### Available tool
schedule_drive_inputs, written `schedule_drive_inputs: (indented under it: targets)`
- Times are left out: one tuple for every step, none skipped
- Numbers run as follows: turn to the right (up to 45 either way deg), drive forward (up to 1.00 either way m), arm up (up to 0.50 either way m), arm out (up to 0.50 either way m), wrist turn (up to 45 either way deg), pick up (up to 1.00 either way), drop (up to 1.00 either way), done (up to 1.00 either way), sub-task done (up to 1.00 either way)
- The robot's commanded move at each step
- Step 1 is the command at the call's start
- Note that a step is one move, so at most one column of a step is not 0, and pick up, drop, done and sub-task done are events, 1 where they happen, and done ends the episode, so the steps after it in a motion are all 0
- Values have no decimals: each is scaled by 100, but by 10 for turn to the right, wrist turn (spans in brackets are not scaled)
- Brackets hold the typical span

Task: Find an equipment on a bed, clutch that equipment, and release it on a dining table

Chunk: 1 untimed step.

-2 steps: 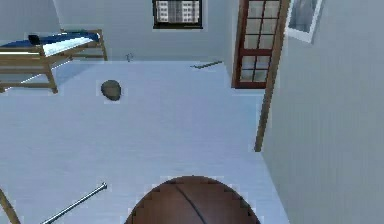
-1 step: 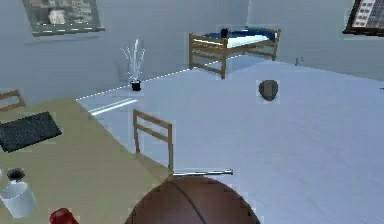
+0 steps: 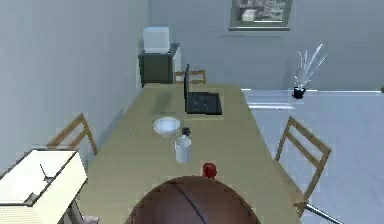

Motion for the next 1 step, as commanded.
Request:
schedule_drive_inputs:
  targets:
    - [-450,0,0,0,0,0,0,0,0]
